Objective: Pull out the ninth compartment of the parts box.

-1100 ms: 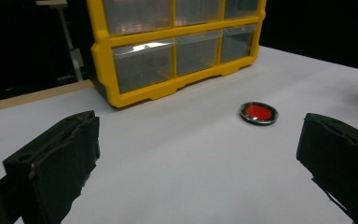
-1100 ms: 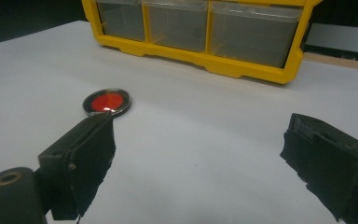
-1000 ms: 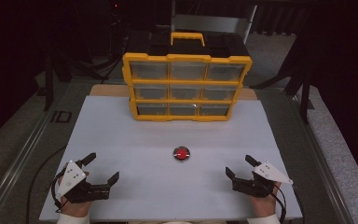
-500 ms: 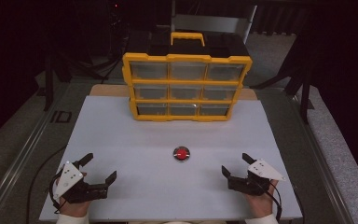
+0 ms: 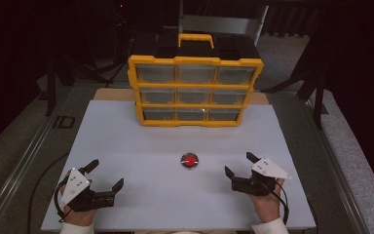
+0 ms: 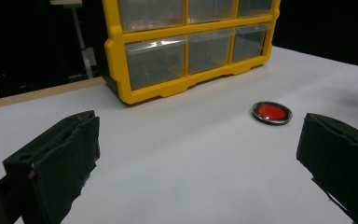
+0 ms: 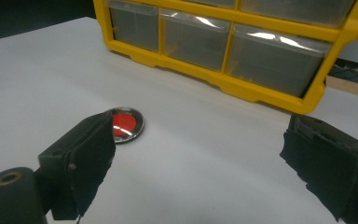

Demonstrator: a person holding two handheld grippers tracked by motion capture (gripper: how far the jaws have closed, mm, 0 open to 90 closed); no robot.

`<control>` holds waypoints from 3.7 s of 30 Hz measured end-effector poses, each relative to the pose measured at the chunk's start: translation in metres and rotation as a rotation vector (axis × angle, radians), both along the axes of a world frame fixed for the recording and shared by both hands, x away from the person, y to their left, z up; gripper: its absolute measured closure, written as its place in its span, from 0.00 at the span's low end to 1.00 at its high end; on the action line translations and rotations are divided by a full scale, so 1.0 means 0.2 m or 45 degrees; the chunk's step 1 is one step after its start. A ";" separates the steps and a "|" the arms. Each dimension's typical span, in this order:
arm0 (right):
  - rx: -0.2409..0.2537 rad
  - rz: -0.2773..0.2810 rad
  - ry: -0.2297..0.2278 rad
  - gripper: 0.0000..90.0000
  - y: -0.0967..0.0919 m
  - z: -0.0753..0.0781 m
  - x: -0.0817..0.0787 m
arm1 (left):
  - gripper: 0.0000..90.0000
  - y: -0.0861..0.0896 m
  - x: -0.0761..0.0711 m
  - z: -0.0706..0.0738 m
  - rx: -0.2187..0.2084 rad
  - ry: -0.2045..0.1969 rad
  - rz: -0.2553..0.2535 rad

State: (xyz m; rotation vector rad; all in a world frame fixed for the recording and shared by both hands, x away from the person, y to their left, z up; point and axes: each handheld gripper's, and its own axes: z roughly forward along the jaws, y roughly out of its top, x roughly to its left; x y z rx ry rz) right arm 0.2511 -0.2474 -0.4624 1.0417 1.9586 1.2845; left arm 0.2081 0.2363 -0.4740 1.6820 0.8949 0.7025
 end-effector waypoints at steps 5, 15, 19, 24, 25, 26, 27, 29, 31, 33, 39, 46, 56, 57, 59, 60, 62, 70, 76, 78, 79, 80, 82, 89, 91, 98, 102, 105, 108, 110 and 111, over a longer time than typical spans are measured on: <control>-0.029 0.024 -0.030 0.10 0.02 0.03 0.04 | 0.00 0.00 0.00 -0.01 0.005 0.001 -0.002; -0.043 0.030 -0.046 0.10 0.02 0.06 0.09 | 0.00 -0.03 0.02 -0.03 0.022 0.000 -0.019; -0.047 0.008 -0.042 0.10 0.01 0.08 0.11 | 0.00 -0.03 0.03 -0.04 0.024 0.003 -0.011; -0.030 -0.002 -0.023 0.10 0.01 0.09 0.13 | 0.00 -0.03 0.03 -0.04 0.020 -0.002 -0.003; -0.034 -0.002 -0.021 0.10 0.01 0.09 0.13 | 0.00 -0.03 0.03 -0.04 0.017 -0.004 -0.002; -0.037 0.001 -0.022 0.09 0.01 0.09 0.14 | 0.00 -0.03 0.04 -0.04 0.014 -0.007 0.002; -0.039 0.003 -0.021 0.09 0.02 0.09 0.14 | 0.00 -0.03 0.04 -0.05 0.010 -0.008 0.004; -0.047 0.005 -0.031 0.09 0.02 0.10 0.15 | 0.00 -0.03 0.05 -0.05 0.018 -0.006 0.009; -0.047 0.007 -0.031 0.09 0.03 0.10 0.16 | 0.00 -0.04 0.05 -0.05 0.020 -0.008 0.008; -0.048 0.007 -0.034 0.09 0.03 0.11 0.16 | 0.00 -0.04 0.05 -0.05 0.021 -0.010 0.011; -0.051 0.007 -0.041 0.09 0.04 0.13 0.19 | 0.00 -0.03 0.05 -0.05 0.015 -0.017 0.015; -0.059 0.005 -0.050 0.09 0.05 0.16 0.23 | 0.00 -0.04 0.04 -0.05 0.008 -0.018 0.020; -0.057 -0.010 -0.030 0.09 0.07 0.14 0.29 | 0.00 -0.04 0.03 -0.05 0.006 -0.018 0.023; -0.057 -0.010 -0.030 0.09 0.07 0.14 0.29 | 0.00 -0.04 0.03 -0.05 0.006 -0.018 0.023; -0.061 -0.011 -0.024 0.09 0.08 0.14 0.31 | 0.00 -0.04 0.03 -0.05 0.003 -0.017 0.024; -0.062 -0.011 -0.024 0.09 0.08 0.14 0.31 | 0.00 -0.04 0.03 -0.05 0.002 -0.017 0.024; -0.060 -0.011 -0.023 0.09 0.08 0.14 0.32 | 0.00 -0.04 0.03 -0.05 0.004 -0.016 0.024; -0.082 0.003 -0.022 0.09 0.11 0.13 0.35 | 0.00 -0.04 0.03 -0.05 -0.005 -0.022 0.034; -0.094 0.002 -0.034 0.09 0.13 0.16 0.39 | 0.00 -0.04 0.03 -0.06 -0.001 -0.021 0.029; -0.106 0.005 -0.040 0.09 0.13 0.16 0.40 | 0.00 -0.05 0.03 -0.06 -0.002 -0.018 0.029; -0.109 0.005 -0.043 0.09 0.13 0.16 0.41 | 0.00 -0.04 0.03 -0.06 -0.003 -0.018 0.026; -0.114 0.006 -0.044 0.09 0.13 0.16 0.41 | 0.00 -0.04 0.03 -0.06 -0.003 -0.017 0.024; -0.120 0.003 -0.043 0.09 0.13 0.16 0.42 | 0.00 -0.05 0.03 -0.06 0.002 -0.015 0.023; -0.123 -0.025 -0.047 0.09 0.12 0.17 0.46 | 0.00 -0.05 0.03 -0.06 0.003 -0.015 0.023; -0.124 -0.032 -0.045 0.09 0.12 0.18 0.47 | 0.00 -0.05 0.03 -0.06 0.004 -0.016 0.023; -0.142 -0.058 -0.040 0.09 0.12 0.18 0.50 | 0.00 -0.05 0.04 -0.06 0.004 -0.015 0.024; -0.136 -0.069 -0.046 0.09 0.13 0.20 0.51 | 0.00 -0.05 0.04 -0.06 0.006 -0.015 0.024; -0.165 -0.075 -0.042 0.09 0.14 0.22 0.50 | 0.00 -0.05 0.04 -0.06 0.006 -0.014 0.024; -0.181 -0.062 -0.077 0.09 0.17 0.29 0.51 | 0.00 -0.05 0.03 -0.05 0.004 -0.018 0.021; -0.184 -0.059 -0.086 0.09 0.18 0.30 0.52 | 0.00 -0.05 0.03 -0.05 0.003 -0.020 0.022; -0.183 -0.061 -0.086 0.09 0.17 0.29 0.53 | 0.00 -0.05 0.03 -0.05 0.002 -0.020 0.023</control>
